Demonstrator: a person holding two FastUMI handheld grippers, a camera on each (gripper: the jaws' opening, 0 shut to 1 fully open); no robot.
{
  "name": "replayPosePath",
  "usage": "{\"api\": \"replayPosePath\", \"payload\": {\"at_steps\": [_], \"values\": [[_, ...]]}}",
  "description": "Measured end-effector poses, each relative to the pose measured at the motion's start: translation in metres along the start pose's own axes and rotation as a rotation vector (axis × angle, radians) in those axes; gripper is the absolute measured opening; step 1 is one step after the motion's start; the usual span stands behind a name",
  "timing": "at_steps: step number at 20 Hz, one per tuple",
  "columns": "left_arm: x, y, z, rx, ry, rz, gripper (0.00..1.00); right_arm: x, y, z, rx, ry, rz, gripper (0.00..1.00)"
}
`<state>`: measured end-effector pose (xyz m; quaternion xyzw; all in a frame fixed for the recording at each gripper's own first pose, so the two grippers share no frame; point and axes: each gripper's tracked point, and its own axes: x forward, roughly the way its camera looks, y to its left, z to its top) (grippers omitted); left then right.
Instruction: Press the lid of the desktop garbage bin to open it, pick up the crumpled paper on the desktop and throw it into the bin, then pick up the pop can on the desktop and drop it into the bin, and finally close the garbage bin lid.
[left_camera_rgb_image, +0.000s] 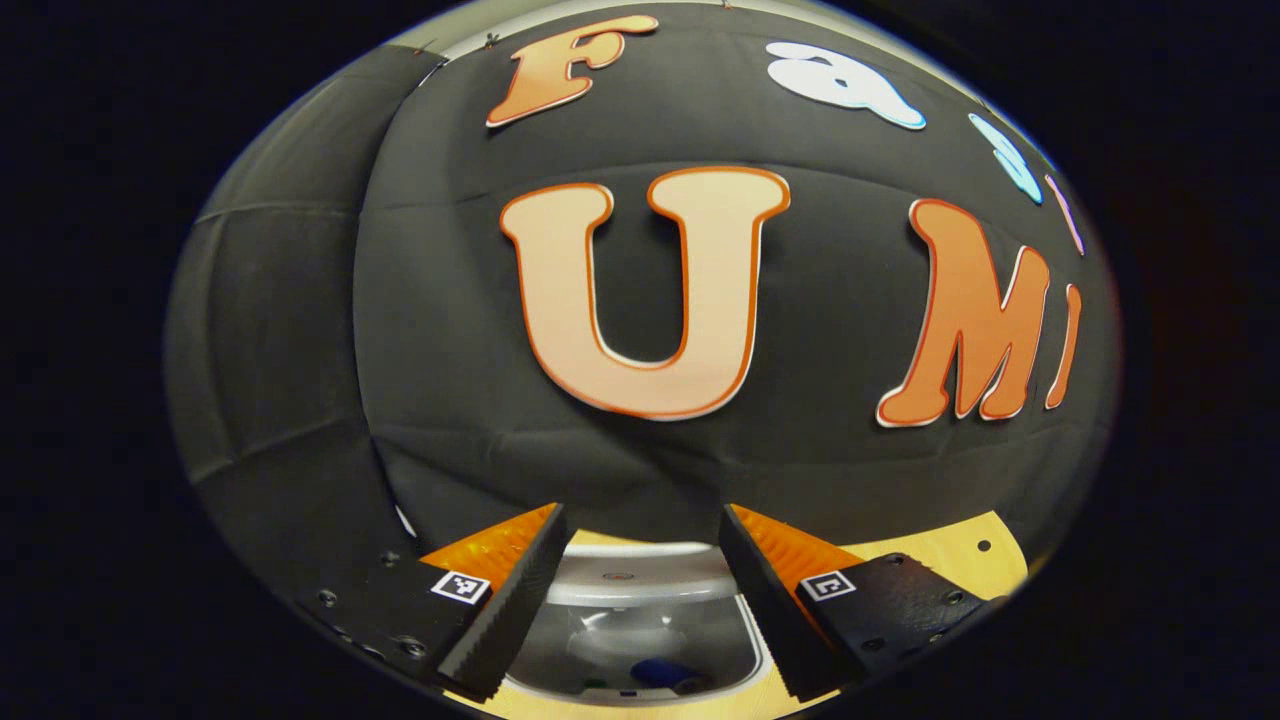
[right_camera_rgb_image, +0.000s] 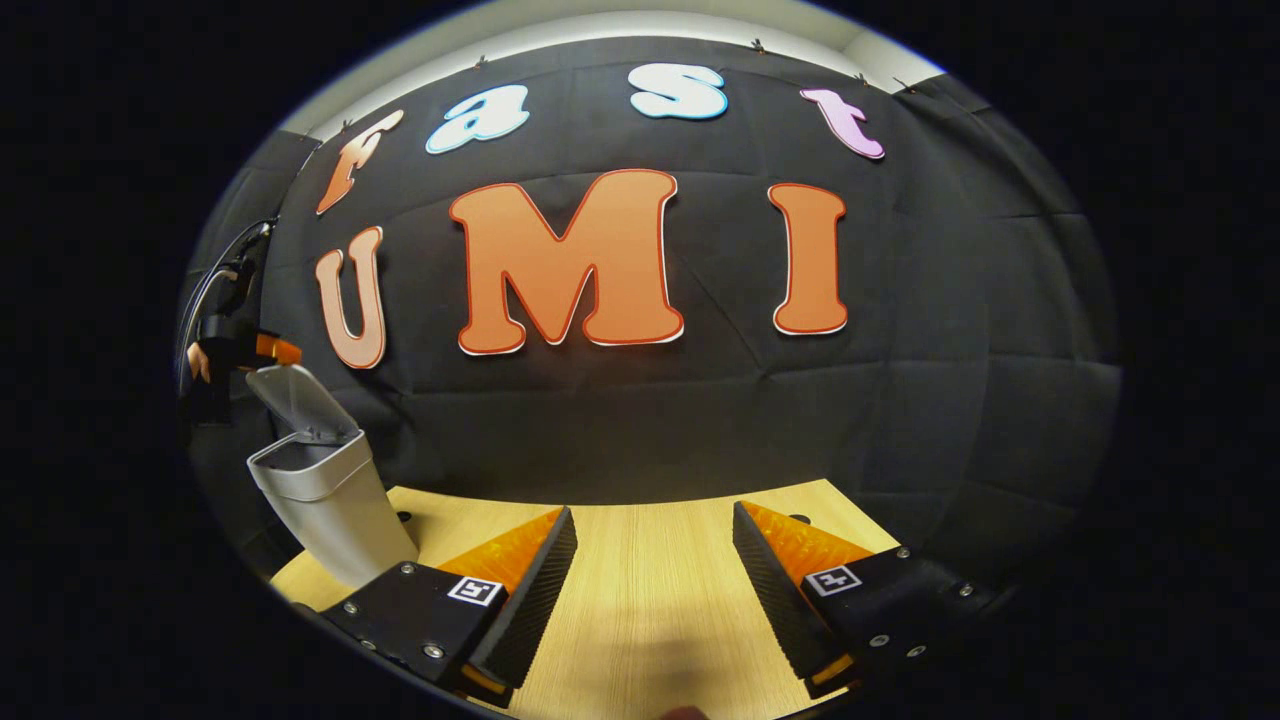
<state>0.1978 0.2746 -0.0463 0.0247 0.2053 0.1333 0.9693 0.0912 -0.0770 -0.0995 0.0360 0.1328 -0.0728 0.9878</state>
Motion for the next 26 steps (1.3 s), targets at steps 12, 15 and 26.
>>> {"api": "replayPosePath", "payload": {"at_steps": [12, 15, 26], "values": [[-0.028, -0.012, -0.123, -0.057, 0.160, 0.029, 0.97, 0.001, -0.010, -0.018, -0.027, 0.039, -0.025, 0.94], [-0.033, -0.015, -0.127, -0.057, 0.128, 0.038, 0.98, 0.002, -0.004, -0.022, -0.021, 0.053, -0.014, 0.94], [-0.059, -0.009, -0.075, -0.030, -0.126, 0.085, 0.94, -0.004, 0.003, -0.018, -0.027, 0.042, 0.002, 0.94]]}}
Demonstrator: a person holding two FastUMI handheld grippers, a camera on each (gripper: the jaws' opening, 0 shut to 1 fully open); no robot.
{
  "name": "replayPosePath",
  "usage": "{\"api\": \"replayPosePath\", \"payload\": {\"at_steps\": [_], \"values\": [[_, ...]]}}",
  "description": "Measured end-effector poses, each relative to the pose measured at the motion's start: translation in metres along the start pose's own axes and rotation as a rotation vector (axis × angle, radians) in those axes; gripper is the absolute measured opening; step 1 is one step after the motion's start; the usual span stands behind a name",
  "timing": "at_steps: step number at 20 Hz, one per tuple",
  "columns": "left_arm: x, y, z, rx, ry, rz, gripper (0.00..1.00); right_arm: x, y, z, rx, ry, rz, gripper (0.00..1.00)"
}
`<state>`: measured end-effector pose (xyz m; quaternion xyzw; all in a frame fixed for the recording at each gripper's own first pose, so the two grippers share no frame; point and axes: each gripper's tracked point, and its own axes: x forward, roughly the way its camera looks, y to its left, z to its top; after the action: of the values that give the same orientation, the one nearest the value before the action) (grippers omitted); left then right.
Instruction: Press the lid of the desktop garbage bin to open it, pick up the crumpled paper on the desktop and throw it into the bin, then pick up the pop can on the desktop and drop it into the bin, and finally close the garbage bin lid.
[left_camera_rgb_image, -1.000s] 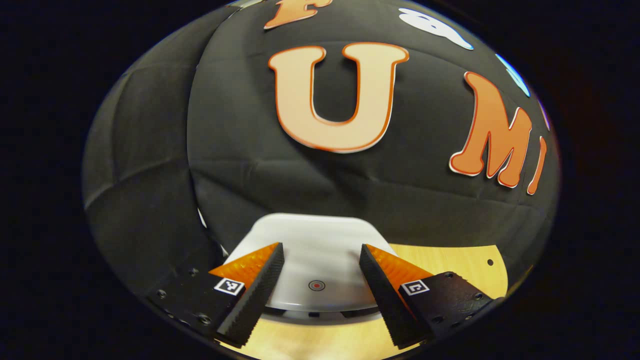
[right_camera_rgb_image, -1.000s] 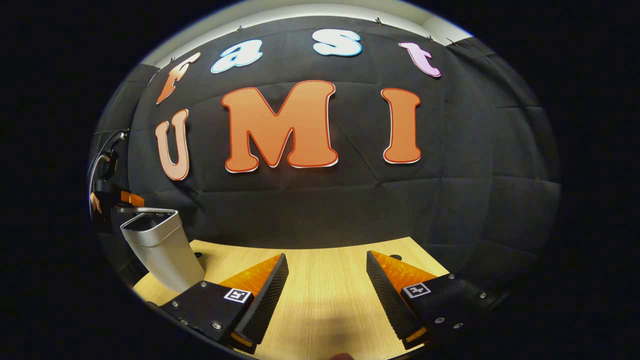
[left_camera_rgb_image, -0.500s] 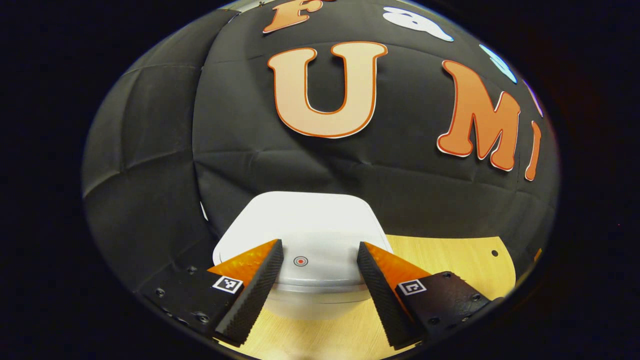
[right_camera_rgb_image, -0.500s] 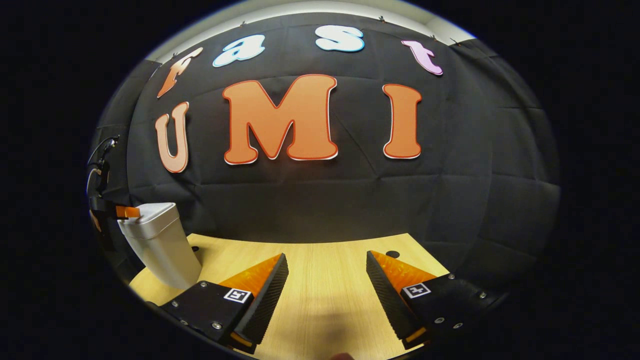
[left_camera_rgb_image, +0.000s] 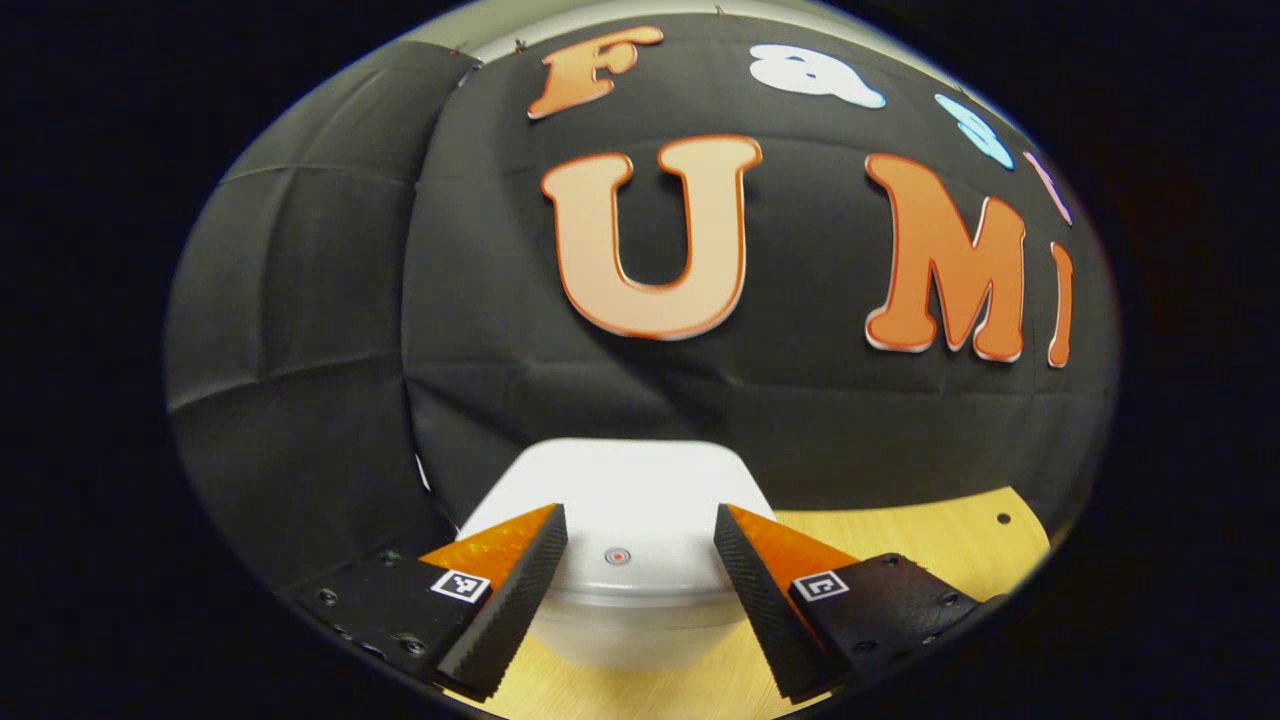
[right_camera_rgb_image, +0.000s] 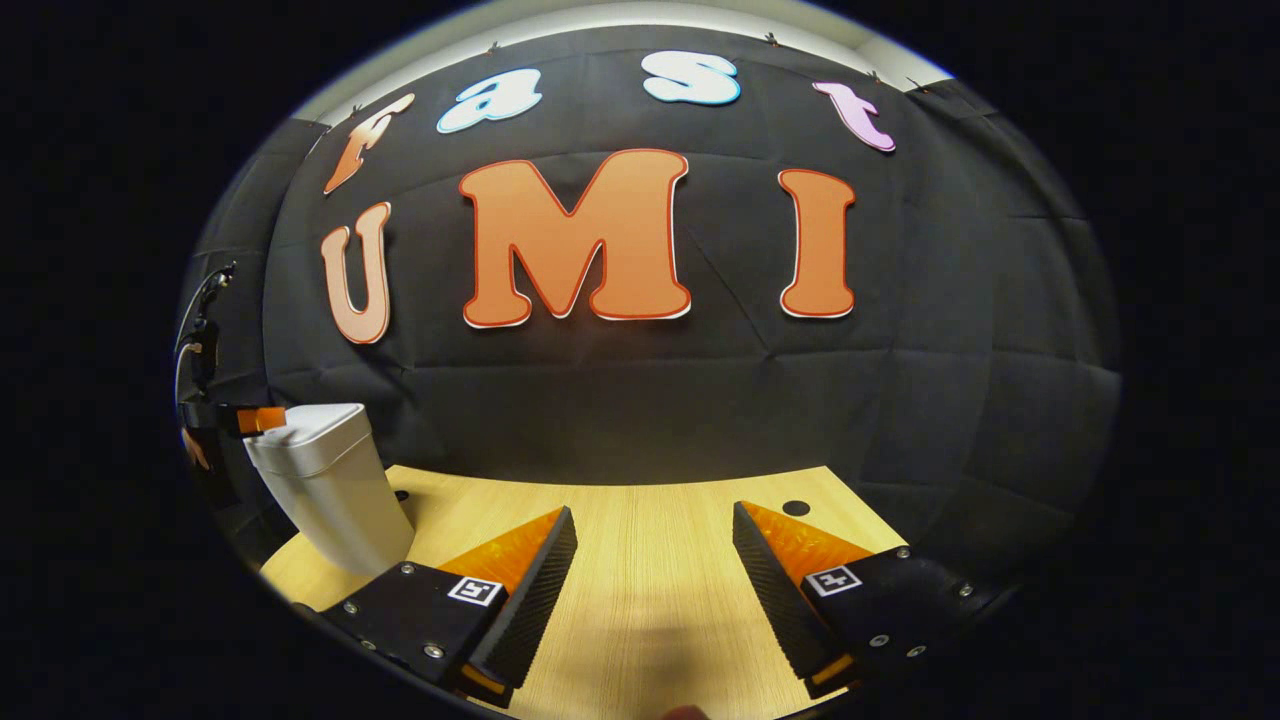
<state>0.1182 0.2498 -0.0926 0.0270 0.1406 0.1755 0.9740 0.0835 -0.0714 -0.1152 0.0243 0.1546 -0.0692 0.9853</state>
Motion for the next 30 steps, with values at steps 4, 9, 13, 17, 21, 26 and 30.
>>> {"api": "replayPosePath", "payload": {"at_steps": [4, 9, 13, 17, 21, 26, 30], "values": [[-0.051, -0.032, 0.045, 0.000, -0.105, -0.055, 0.95, -0.004, 0.001, 0.008, -0.001, -0.017, 0.004, 0.94], [-0.102, -0.076, 0.043, -0.004, -0.110, -0.117, 0.94, -0.012, 0.006, 0.009, -0.016, -0.018, 0.028, 0.94], [-0.147, -0.113, 0.025, -0.049, -0.101, -0.166, 0.95, -0.021, 0.010, 0.014, -0.023, -0.034, 0.055, 0.94], [-0.170, -0.141, 0.011, -0.036, -0.098, -0.181, 0.94, -0.032, 0.015, 0.016, -0.028, -0.042, 0.083, 0.94], [-0.187, -0.177, -0.011, -0.011, -0.092, -0.232, 0.95, -0.047, 0.020, 0.015, -0.049, -0.071, 0.092, 0.94], [-0.196, -0.204, -0.049, 0.052, -0.055, -0.277, 0.95, -0.063, 0.023, -0.011, -0.047, -0.018, 0.118, 0.94], [-0.200, -0.216, -0.056, 0.055, -0.033, -0.309, 0.95, -0.067, 0.022, -0.011, -0.050, -0.020, 0.119, 0.94]]}}
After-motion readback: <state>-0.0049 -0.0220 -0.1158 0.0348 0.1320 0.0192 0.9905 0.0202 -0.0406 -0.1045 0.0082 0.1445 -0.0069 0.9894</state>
